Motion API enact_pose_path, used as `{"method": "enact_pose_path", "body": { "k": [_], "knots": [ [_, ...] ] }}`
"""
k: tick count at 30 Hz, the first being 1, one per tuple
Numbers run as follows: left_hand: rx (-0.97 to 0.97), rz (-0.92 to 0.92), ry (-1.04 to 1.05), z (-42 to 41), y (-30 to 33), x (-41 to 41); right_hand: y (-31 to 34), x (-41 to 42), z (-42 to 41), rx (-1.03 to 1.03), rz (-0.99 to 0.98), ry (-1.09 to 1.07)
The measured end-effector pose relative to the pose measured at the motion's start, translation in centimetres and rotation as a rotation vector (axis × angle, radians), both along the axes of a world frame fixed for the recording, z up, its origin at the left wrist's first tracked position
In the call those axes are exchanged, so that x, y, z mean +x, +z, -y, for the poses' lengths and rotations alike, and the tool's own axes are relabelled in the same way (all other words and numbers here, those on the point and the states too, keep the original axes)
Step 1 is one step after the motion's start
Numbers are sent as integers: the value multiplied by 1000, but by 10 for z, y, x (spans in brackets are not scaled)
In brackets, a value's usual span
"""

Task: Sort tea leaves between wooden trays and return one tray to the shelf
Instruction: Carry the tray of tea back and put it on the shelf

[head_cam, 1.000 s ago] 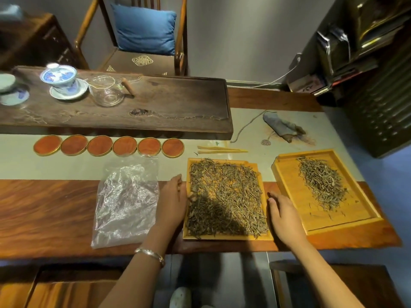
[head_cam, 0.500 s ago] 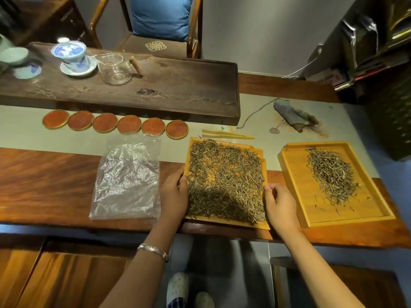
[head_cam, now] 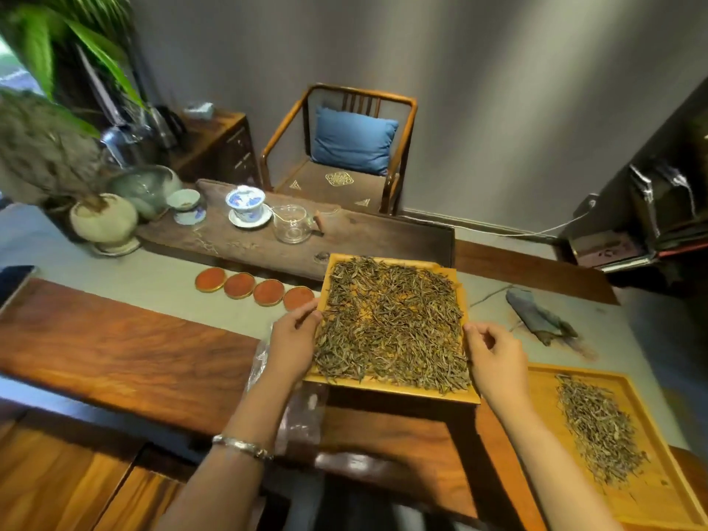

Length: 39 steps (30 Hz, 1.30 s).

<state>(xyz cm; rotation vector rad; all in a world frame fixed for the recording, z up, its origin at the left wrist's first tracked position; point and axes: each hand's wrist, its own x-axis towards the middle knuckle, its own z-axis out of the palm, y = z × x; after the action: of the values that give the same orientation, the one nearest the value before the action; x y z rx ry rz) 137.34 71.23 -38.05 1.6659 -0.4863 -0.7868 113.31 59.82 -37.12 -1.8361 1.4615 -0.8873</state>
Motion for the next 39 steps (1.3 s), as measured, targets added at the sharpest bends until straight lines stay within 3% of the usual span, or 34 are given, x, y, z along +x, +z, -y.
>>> {"method": "enact_pose_path", "body": {
  "k": [4, 9, 17, 21, 29, 39],
  "knots": [
    [-3, 152, 65, -12, 68, 55, 64, 62, 8, -13, 65, 92],
    [-55, 206, 237, -44, 140, 122, 131, 154, 9, -29, 137, 218],
    [-50, 316, 550, -153, 222, 189, 204, 291, -38, -73, 205, 583],
    [-131, 230, 758, -221, 250, 192, 229, 357, -80, -111, 235, 819],
    [-193, 235, 1289, -367, 277, 120, 248, 421, -224, -27, 303, 1296],
    [-249, 261, 1880, -525, 270, -90, 243, 347, -461, 193, 299, 1942]
  ]
}}
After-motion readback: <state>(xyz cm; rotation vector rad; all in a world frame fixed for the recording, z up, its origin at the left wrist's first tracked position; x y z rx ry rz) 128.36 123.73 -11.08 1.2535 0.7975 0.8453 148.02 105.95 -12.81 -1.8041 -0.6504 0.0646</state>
